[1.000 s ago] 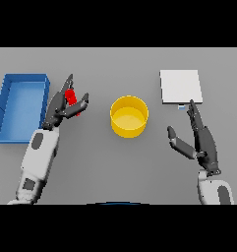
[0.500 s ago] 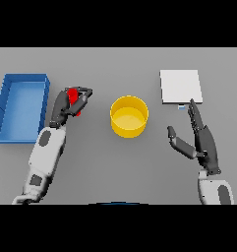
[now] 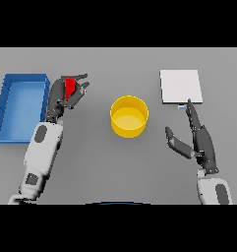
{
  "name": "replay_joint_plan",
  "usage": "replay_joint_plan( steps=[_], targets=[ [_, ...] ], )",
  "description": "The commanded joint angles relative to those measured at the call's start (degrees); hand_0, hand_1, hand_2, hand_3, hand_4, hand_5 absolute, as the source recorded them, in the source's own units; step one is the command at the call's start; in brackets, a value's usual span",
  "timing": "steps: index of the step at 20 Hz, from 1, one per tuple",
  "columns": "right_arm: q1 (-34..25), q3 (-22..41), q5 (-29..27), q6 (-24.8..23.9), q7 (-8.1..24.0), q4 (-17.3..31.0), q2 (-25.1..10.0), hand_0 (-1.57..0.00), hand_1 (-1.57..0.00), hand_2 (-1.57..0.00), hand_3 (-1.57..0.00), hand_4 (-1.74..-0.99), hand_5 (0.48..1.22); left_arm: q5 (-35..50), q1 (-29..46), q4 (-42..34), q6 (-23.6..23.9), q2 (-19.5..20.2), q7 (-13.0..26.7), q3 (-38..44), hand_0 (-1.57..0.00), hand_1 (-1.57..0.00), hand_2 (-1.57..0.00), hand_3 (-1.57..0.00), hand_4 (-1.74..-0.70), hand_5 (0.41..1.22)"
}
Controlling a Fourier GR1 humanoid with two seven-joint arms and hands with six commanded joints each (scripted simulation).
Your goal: Pick up the red beaker and tilt it to pour out 1 green nut into yellow bowl. Pick up the yellow bowl and place it on the metallic measuring scale.
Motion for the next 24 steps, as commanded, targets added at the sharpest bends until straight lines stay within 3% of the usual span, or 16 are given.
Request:
replay_joint_plan(
  steps=[1, 6, 11, 14, 21, 22, 24],
  targets=[
    [-0.16, -0.15, 0.21, -0.2, 0.12, 0.24, -0.13, 0.0, 0.0, 0.0, 0.0, -1.25, 0.672, -0.88, -0.01, -1.65, 0.41, 0.3, 1.28, -1.18, -1.55, -1.55, -1.55, -1.55, -1.72, 1.097],
    [-0.21, 1.13, 2.9, -1.81, 1.56, -0.94, 0.6, 0.0, 0.0, 0.0, 0.0, -1.243, 0.691, -10.21, -2.62, -6.53, -2.82, 5.99, 9.75, -11.66, -1.56, -1.56, -1.56, -1.56, -1.73, 1.121],
    [0.52, 1.35, 2.69, -1.07, 2.09, -1.42, 0.28, 0.0, 0.0, 0.0, 0.0, -1.243, 0.71, -12.51, -3.46, -7.85, -4.26, 7.54, 12.79, -16.03, -1.56, -1.56, -1.56, -1.56, -1.73, 1.113],
    [0.79, 1.09, 2.34, -0.95, 2.26, -2.84, -0.13, 0.0, 0.0, 0.0, 0.0, -1.254, 0.717, -19.36, -6.81, -6.86, -5.0, 9.97, 15.38, -22.2, -1.57, -1.57, -1.57, -1.57, -1.74, 1.112],
    [0.77, 1.24, 1.58, -0.3, 2.15, -2.15, 0.44, 0.0, 0.0, 0.0, 0.0, -1.268, 0.72, -34.52, -17.7, 1.0, -8.48, 13.33, 15.28, -36.31, -1.57, -1.57, -1.57, -1.57, -1.74, 1.186],
    [1.31, 1.4, 1.67, -0.31, 0.94, -1.92, 0.6, 0.0, 0.0, 0.0, 0.0, -1.264, 0.717, -35.85, -20.0, 2.92, -9.58, 13.86, 14.44, -37.62, -1.57, -1.57, -1.57, -1.57, -1.74, 1.193],
    [0.5, 0.94, 1.7, -0.79, 1.86, -1.57, 0.59, 0.0, 0.0, 0.0, 0.0, -1.262, 0.705, -38.2, -23.0, 4.72, -12.49, 14.33, 12.58, -41.06, -1.57, -1.57, -1.57, -1.57, -1.65, 1.203]
  ],
)
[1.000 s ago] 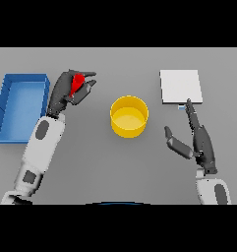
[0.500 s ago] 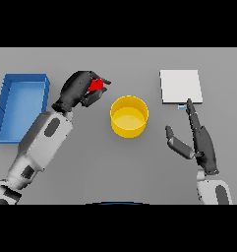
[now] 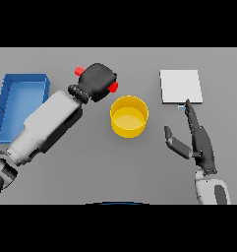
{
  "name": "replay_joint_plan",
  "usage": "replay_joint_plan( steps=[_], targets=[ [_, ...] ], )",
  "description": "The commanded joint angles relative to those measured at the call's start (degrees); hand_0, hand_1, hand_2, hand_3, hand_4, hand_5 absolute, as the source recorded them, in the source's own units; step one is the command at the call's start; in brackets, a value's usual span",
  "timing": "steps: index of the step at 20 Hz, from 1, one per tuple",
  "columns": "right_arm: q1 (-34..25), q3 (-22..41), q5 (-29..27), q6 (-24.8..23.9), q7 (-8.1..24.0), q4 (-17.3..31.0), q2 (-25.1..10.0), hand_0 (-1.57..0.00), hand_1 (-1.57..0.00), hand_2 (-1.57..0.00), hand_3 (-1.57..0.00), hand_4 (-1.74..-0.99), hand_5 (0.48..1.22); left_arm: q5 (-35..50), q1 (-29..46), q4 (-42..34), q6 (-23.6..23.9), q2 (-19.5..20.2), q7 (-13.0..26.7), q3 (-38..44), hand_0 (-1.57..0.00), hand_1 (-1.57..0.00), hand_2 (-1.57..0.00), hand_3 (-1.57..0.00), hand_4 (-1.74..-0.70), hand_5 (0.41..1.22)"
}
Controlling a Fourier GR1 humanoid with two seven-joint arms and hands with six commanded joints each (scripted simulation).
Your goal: Pick up the red beaker and tilt it to pour out 1 green nut into yellow bowl. Pick up the yellow bowl and place it on the metallic measuring scale.
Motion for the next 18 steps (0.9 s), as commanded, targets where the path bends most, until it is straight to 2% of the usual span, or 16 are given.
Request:
replay_joint_plan(
  steps=[1, 3, 6, 7, 10, 15, 18],
  targets=[
    [0.44, 0.29, -0.19, 0.26, -0.55, -0.31, 0.22, 0.0, 0.0, 0.0, 0.0, -1.258, 0.697, -1.52, -1.02, 0.59, -1.5, 0.07, -0.26, -2.0, -1.57, -1.57, -1.57, -1.57, -1.61, 1.206],
    [0.44, 0.23, 0.71, -0.68, -0.48, -0.15, 0.37, 0.0, 0.0, 0.0, 0.0, -1.245, 0.679, -3.56, -4.32, 1.87, -5.36, 0.15, -0.26, -5.27, -1.57, -1.57, -1.57, -1.57, -1.66, 1.212],
    [0.0, -0.37, -0.25, -1.07, 0.57, -0.02, 1.02, 0.0, 0.0, 0.0, 0.0, -1.22, 0.657, -5.09, -7.81, 4.3, -8.23, -1.26, -1.66, -9.21, -1.57, -1.57, -1.57, -1.57, -1.69, 1.216],
    [-0.56, -0.2, 0.08, -1.16, 0.13, 1.09, 1.24, 0.0, 0.0, 0.0, 0.0, -1.209, 0.654, -5.91, -8.7, 5.44, -8.73, -1.26, -2.25, -10.66, -1.57, -1.57, -1.57, -1.57, -1.7, 1.217],
    [0.95, 0.45, 1.42, -1.66, -1.71, -0.12, 1.06, 0.0, 0.0, 0.0, 0.0, -1.195, 0.647, -8.63, -12.0, 7.08, -11.32, -2.17, -2.29, -15.21, -1.57, -1.57, -1.57, -1.57, -1.72, 1.219],
    [-0.67, 0.05, 1.3, -2.18, 0.4, 0.62, 1.43, 0.0, 0.0, 0.0, 0.0, -1.179, 0.635, -12.58, -15.33, 8.46, -12.44, -2.22, -3.58, -22.09, -1.57, -1.57, -1.57, -1.57, -1.73, 1.22],
    [0.49, 0.18, 1.43, -2.21, -0.26, 0.41, 1.47, 0.0, 0.0, 0.0, 0.0, -1.169, 0.624, -15.47, -17.47, 9.85, -10.72, -2.84, -5.25, -26.58, -1.57, -1.57, -1.57, -1.57, -1.74, 1.221]
  ],
)
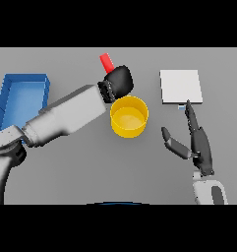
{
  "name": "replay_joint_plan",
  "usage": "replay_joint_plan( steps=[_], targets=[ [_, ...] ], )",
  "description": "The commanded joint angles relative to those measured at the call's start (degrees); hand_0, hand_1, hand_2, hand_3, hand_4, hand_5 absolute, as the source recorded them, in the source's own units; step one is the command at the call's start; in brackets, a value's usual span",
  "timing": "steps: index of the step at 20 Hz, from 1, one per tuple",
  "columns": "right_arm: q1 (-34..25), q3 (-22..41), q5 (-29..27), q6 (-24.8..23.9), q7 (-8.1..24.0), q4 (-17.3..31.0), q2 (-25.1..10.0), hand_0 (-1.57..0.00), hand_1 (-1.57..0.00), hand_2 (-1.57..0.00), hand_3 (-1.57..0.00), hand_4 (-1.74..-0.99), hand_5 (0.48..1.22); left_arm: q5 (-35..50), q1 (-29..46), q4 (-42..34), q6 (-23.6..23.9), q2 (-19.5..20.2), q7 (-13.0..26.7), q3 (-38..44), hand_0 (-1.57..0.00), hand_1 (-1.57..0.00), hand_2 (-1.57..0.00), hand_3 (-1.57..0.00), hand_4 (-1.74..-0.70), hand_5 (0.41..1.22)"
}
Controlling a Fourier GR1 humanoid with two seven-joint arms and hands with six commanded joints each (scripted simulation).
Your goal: Pick up the red beaker and tilt it to pour out 1 green nut into yellow bowl. Pick up the yellow bowl and place it on the metallic measuring scale.
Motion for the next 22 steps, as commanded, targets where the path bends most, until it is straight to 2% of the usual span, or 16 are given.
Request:
replay_joint_plan(
  steps=[1, 2, 4, 5, 9, 10, 12, 14, 15, 19, 21, 22],
  targets=[
    [-0.15, -0.27, -0.48, 0.36, 0.28, -0.49, -0.39, 0.0, 0.0, 0.0, 0.0, -1.167, 0.626, -1.44, -0.77, 0.27, 0.29, 0.03, -0.07, -1.76, -1.57, -1.57, -1.57, -1.57, -1.73, 1.221],
    [-1.01, -0.49, -0.5, 0.23, 0.7, 0.04, -0.43, 0.0, 0.0, 0.0, 0.0, -1.164, 0.625, -2.2, -2.05, 1.59, 0.45, -1.26, -0.32, -2.95, -1.57, -1.57, -1.57, -1.57, -1.74, 1.221],
    [-0.77, 0.05, 0.31, -0.33, 0.18, -0.42, 0.0, 0.0, 0.0, 0.0, 0.0, -1.162, 0.627, -3.56, -3.43, 2.31, 0.7, -1.09, -1.87, -5.58, -1.57, -1.57, -1.57, -1.57, -1.73, 1.221],
    [-1.23, -0.18, 0.7, -0.41, 0.97, -0.03, -0.49, 0.0, 0.0, 0.0, 0.0, -1.153, 0.627, -4.26, -3.95, 2.35, 0.99, -1.22, -1.75, -6.72, -1.57, -1.57, -1.57, -1.57, -1.73, 1.221],
    [-1.14, -0.46, 1.22, -0.98, 0.63, -0.04, -0.87, 0.0, 0.0, 0.0, 0.0, -1.16, 0.635, -5.57, -6.12, 3.52, 0.47, -3.19, -2.19, -10.19, -1.57, -1.57, -1.57, -1.57, -1.73, 1.221],
    [-0.3, -0.18, 1.22, -0.86, -0.47, -0.49, -0.73, 0.0, 0.0, 0.0, 0.0, -1.155, 0.637, -5.99, -6.68, 3.58, 0.5, -3.56, -1.88, -10.97, -1.57, -1.57, -1.57, -1.57, -1.72, 1.221],
    [-0.61, 0.24, 1.46, -0.98, 0.12, -0.4, -0.13, 0.0, 0.0, 0.0, 0.0, -1.151, 0.634, -6.39, -8.01, 3.85, 0.61, -3.71, -2.82, -12.42, -1.57, -1.57, -1.57, -1.57, -1.72, 1.221],
    [-0.8, -0.34, 0.52, -0.81, 0.23, 0.18, -0.06, 0.0, 0.0, 0.0, 0.0, -1.152, 0.635, -5.98, -9.85, 3.7, 0.84, -3.13, -4.39, -12.97, -1.57, -1.57, -1.57, -1.57, -1.72, 1.221],
    [-0.35, -0.12, 0.31, -0.42, -0.7, 0.2, -0.04, 0.0, 0.0, 0.0, 0.0, -1.153, 0.636, -5.91, -11.36, 5.02, 0.98, -2.99, -5.12, -13.17, -1.57, -1.57, -1.57, -1.57, -1.72, 1.221],
    [-0.5, -0.39, -0.44, 0.57, -2.09, 0.08, -0.89, 0.0, 0.0, 0.0, 0.0, -1.154, 0.654, -4.74, -18.83, 9.05, 3.05, -0.76, -6.0, -11.87, -1.57, -1.57, -1.57, -1.57, -1.73, 1.221],
    [-0.03, 0.0, 0.42, 0.05, -2.41, -0.15, -0.72, 0.0, 0.0, 0.0, 0.0, -1.16, 0.66, -2.33, -21.8, 11.68, 5.19, 1.81, -5.7, -9.05, -1.57, -1.57, -1.57, -1.18, -1.73, 1.221],
    [-0.39, 0.4, 0.54, 0.11, -2.08, -0.56, -0.42, 0.0, 0.0, 0.0, 0.0, -1.16, 0.663, -0.88, -23.69, 15.04, 6.1, 2.3, -4.16, -7.01, -1.57, -1.57, -1.57, -1.26, -1.73, 1.221]
  ],
)
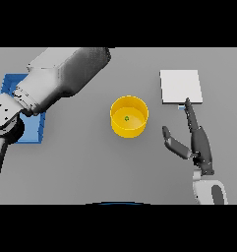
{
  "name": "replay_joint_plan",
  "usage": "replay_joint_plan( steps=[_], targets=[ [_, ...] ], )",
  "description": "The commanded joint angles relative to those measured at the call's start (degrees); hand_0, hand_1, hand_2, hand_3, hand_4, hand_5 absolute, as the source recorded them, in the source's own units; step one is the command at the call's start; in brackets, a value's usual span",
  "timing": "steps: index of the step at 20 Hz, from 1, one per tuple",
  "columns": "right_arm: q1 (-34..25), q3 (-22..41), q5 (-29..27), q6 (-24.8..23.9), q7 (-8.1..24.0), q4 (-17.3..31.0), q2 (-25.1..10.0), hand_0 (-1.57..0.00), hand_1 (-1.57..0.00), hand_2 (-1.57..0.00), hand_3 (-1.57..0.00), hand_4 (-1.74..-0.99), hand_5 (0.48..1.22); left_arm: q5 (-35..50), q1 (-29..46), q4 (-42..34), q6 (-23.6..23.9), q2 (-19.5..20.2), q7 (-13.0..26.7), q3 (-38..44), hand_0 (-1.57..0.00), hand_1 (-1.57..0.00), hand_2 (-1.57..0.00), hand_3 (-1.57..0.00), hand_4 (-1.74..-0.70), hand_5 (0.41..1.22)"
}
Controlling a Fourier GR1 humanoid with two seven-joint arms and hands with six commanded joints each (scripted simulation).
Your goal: Pick up the red beaker and tilt it to pour out 1 green nut into yellow bowl. Pick up the yellow bowl and place it on the metallic measuring scale.
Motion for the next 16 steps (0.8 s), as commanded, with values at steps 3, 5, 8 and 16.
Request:
replay_joint_plan(
  steps=[3, 5, 8, 16],
  targets=[
    [-0.61, -0.08, -0.51, 0.05, 0.8, 0.15, 0.38, 0.0, 0.0, 0.0, 0.0, -1.156, 0.658, 8.0, -3.7, 8.36, 0.97, 1.12, 1.73, 8.22, -1.57, -1.57, -1.57, -1.41, -1.73, 1.221],
    [-1.25, 0.21, 1.45, -1.27, 1.99, 1.14, 0.42, 0.0, 0.0, 0.0, 0.0, -1.146, 0.641, 16.74, -4.13, 12.73, 1.5, 3.67, 3.97, 16.37, -1.57, -1.57, -1.57, -1.47, -1.73, 1.221],
    [-2.0, 0.54, 2.71, -1.78, 1.32, 1.71, 0.06, 0.0, 0.0, 0.0, 0.0, -1.142, 0.63, 28.79, -3.5, 17.44, 3.13, 8.03, 8.06, 26.72, -1.57, -1.57, -1.57, -1.4, -1.74, 1.221],
    [-2.76, -0.64, -3.37, 2.57, 0.06, 2.47, -0.45, 0.0, 0.0, 0.0, 0.0, -1.126, 0.651, 51.1, 9.51, 23.9, 14.43, 17.36, 14.05, 40.65, -1.57, -1.57, -1.57, -1.53, -1.74, 1.221]
  ],
)
